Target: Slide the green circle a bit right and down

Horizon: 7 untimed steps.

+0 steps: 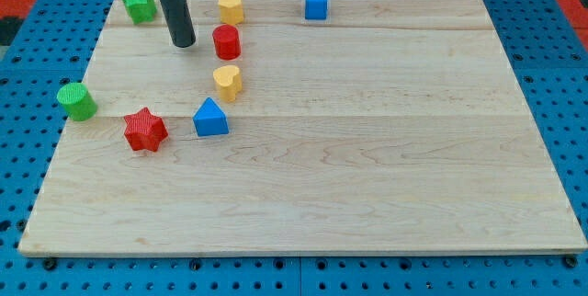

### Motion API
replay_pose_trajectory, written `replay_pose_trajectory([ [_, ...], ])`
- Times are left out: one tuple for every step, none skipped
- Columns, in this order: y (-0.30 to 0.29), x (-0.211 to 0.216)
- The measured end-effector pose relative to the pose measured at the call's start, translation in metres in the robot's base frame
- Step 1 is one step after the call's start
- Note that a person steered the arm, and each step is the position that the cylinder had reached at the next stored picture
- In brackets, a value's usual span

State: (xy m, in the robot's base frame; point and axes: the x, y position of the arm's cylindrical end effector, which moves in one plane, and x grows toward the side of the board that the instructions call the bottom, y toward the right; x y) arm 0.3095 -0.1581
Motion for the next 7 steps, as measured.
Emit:
replay_pose_trajectory([
  [0.000, 0.000],
  [-0.001, 0.000],
  [-0.003, 0.000],
  [-0.023, 0.000],
  [-0.059, 0.000],
  [-0.108, 0.000],
  [-0.137, 0.016],
])
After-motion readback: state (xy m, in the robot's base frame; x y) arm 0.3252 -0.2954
